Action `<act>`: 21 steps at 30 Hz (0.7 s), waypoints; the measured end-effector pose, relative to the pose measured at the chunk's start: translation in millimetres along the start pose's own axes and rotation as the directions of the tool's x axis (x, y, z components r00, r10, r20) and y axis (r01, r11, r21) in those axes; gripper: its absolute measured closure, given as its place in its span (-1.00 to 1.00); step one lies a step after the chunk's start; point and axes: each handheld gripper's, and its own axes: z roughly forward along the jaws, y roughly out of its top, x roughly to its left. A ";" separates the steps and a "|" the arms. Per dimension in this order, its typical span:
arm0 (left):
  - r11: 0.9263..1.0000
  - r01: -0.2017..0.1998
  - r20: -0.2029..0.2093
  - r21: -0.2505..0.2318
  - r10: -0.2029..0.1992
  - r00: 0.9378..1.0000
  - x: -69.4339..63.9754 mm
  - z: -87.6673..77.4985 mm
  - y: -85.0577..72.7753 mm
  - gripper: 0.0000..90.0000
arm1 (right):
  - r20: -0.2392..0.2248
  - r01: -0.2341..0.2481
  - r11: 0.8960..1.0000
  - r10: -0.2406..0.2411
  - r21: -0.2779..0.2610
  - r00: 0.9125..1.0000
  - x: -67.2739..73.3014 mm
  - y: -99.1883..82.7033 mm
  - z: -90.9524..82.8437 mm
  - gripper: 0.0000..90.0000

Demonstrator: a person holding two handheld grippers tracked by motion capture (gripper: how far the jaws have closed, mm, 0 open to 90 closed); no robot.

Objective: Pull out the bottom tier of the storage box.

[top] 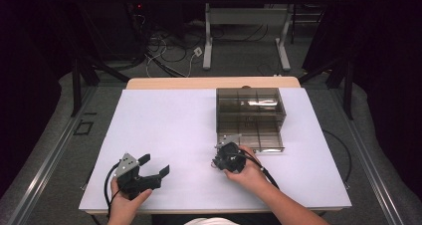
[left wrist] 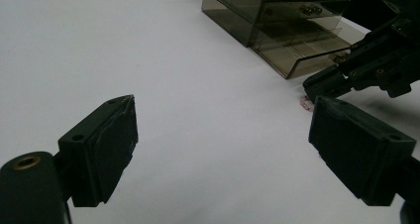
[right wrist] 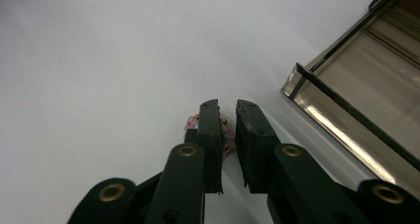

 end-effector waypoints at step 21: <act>1.000 -0.008 0.002 0.004 0.008 1.000 0.1 1.0 0.5 -0.73 | -0.011 0.000 1.000 0.000 -0.003 1.000 -1.5 -1.0 1.1 0.94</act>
